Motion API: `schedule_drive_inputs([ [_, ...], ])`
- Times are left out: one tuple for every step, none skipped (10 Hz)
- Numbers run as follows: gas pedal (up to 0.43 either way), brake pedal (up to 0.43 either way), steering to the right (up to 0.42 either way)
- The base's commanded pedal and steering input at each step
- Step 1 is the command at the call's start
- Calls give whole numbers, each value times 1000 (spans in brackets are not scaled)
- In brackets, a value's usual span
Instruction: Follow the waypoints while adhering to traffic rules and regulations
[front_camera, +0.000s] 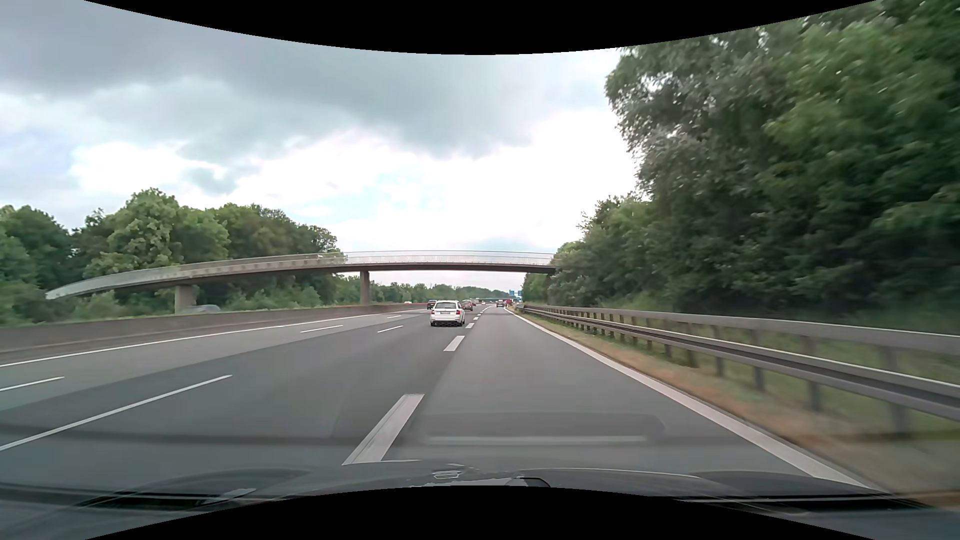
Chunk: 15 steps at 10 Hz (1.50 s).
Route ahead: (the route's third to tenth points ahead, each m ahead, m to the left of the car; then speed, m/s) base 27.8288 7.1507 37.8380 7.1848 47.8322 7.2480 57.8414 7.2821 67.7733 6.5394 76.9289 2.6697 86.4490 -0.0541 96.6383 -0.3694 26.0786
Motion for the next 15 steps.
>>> schedule_drive_inputs([
  [0, 0, 0],
  [0, 0, 0],
  [47, 0, 0],
  [87, 0, 1],
  [110, 0, -3],
  [110, 0, -3],
  [118, 0, -3],
  [118, 0, -3],
  [118, 0, -2],
  [130, 0, -2],
  [130, 0, -2],
  [138, 0, -2],
  [150, 0, -2],
  [150, 0, -2],
  [150, 0, -2],
])
